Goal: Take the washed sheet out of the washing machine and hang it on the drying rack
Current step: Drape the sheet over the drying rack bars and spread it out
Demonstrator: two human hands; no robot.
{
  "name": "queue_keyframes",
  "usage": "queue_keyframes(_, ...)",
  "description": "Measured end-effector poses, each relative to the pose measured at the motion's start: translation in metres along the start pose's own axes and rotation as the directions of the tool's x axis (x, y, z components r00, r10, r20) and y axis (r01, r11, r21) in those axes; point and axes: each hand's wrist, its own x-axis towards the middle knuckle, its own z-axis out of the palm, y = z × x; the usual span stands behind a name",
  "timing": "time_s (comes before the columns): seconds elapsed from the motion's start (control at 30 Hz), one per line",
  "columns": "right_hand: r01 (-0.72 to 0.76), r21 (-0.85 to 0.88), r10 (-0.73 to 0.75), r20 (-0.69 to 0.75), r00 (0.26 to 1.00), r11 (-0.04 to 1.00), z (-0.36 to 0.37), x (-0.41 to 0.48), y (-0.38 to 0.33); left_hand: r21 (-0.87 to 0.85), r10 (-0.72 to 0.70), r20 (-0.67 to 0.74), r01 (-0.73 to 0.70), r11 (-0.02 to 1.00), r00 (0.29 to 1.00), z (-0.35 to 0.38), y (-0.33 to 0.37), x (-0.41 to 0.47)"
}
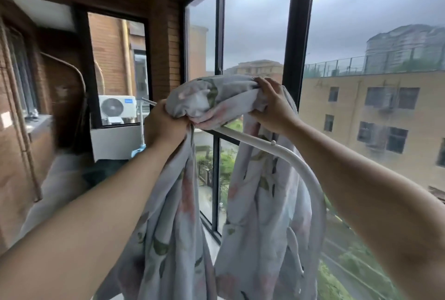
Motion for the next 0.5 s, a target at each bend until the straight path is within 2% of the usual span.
queue_keyframes(0.2, -0.081, 0.04, 0.075, 0.129, 0.989, 0.996, 0.035, -0.02, 0.004, 0.074, -0.08, 0.018, 0.079, 0.994, 0.997, 0.009, -0.038, -0.018)
queue_keyframes(0.33, -0.202, 0.091, 0.172, 0.266, 0.948, 0.975, 0.06, -0.031, 0.017, 0.069, -0.085, 0.111, 0.077, 0.995, 0.99, 0.017, -0.06, -0.037)
queue_keyframes(0.43, -0.361, 0.195, 0.271, 0.375, 0.886, 0.912, 0.068, -0.055, 0.007, 0.02, -0.105, 0.197, 0.103, 0.994, 0.975, 0.031, -0.066, -0.049)
queue_keyframes(0.5, -0.505, 0.232, 0.34, 0.506, 0.792, 0.831, 0.075, -0.07, 0.005, -0.029, -0.105, 0.241, 0.116, 0.993, 0.965, 0.042, -0.067, -0.056)
